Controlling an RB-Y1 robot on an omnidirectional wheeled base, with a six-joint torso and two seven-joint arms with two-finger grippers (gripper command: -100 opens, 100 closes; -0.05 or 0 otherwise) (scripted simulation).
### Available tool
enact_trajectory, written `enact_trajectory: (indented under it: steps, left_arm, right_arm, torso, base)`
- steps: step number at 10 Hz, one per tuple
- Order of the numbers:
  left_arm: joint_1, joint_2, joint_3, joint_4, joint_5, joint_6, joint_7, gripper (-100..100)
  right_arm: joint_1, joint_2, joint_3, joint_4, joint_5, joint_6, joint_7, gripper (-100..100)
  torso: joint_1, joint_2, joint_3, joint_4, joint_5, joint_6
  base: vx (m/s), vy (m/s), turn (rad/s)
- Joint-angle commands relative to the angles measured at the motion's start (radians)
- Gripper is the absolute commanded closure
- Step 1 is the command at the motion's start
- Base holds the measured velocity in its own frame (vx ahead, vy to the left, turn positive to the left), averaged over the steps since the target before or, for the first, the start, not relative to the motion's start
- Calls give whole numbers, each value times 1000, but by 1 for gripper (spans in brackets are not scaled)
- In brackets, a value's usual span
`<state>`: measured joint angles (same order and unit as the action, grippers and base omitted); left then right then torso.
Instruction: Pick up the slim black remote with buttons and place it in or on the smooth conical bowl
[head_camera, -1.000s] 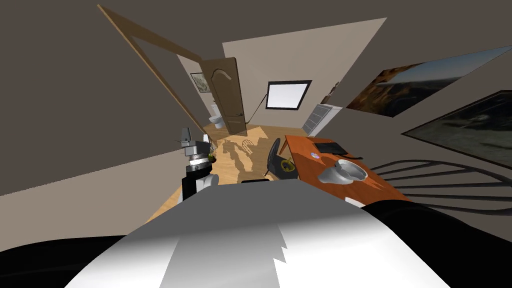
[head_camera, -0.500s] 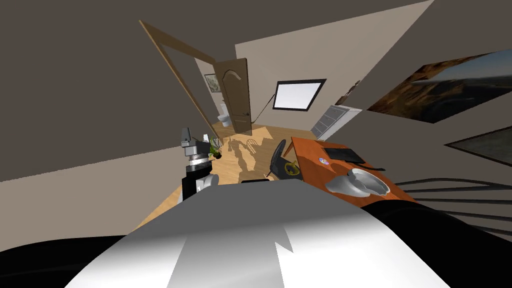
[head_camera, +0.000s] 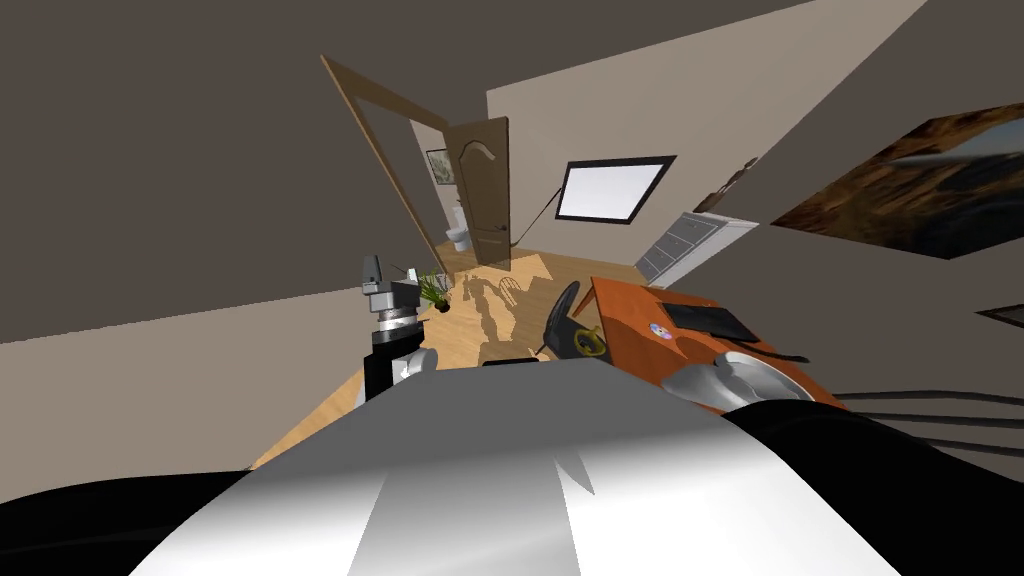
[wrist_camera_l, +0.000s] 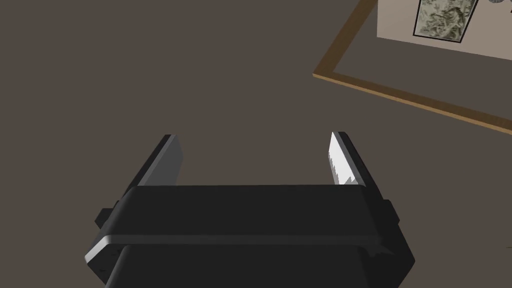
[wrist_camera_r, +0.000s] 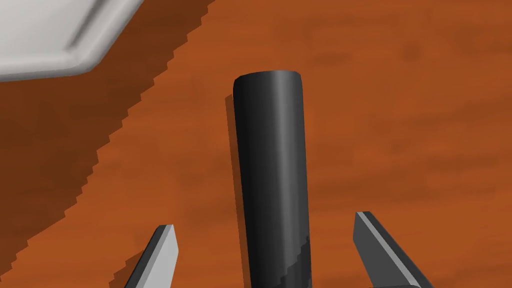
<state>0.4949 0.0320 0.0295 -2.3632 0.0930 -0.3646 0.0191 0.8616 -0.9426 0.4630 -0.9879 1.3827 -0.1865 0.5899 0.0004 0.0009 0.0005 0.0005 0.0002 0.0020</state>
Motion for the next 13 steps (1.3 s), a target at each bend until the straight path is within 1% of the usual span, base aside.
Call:
enact_trajectory:
  steps: [1,2,3,7,8,9,10,11,13]
  left_arm:
    - [0,0,0,0,0,0,0,0]
    - [0,0,0,0,0,0,0,0]
    - [0,0,0,0,0,0,0,0]
    - [-1,0,0,0,0,0,0,0]
    - [-1,0,0,0,0,0,0,0]
    - [0,0,0,0,0,0,0,0]
    - [0,0,0,0,0,0,0,0]
    - [0,0,0,0,0,0,0,0]
    - [0,0,0,0,0,0,0,0]
  right_arm:
    - [0,0,0,0,0,0,0,-100]
    - [-1,1,0,2,1,0,4,0]
    - [-19,12,-1,38,-24,-19,-3,-100]
    - [-93,59,-5,171,-124,-97,-30,-100]
    - [-93,59,-5,184,-124,-97,-30,-100]
    - [-111,71,-6,216,-149,-117,-37,-100]
    - [-111,71,-6,220,-149,-117,-37,-100]
    - [-130,82,-8,257,-174,-136,-44,-100]
    - [-167,105,-10,316,-224,-175,-58,-100]
  torso:
    - [0,0,0,0,0,0]
    - [0,0,0,0,0,1]
    - [0,-1,0,0,0,1]
    - [4,17,10,4,1,1]
    - [5,16,9,4,1,0]
    - [2,12,7,3,1,2]
    - [0,10,6,2,0,0]
    - [-1,7,4,2,0,2]
    - [3,11,6,3,1,1]
  base:
    - [-8,-4,46]
    - [0,0,0]
    - [-97,1,322]
    - [-254,75,448]
    - [-156,59,204]
    - [-137,39,299]
    - [-97,27,157]
    - [-126,48,265]
    - [-204,122,441]
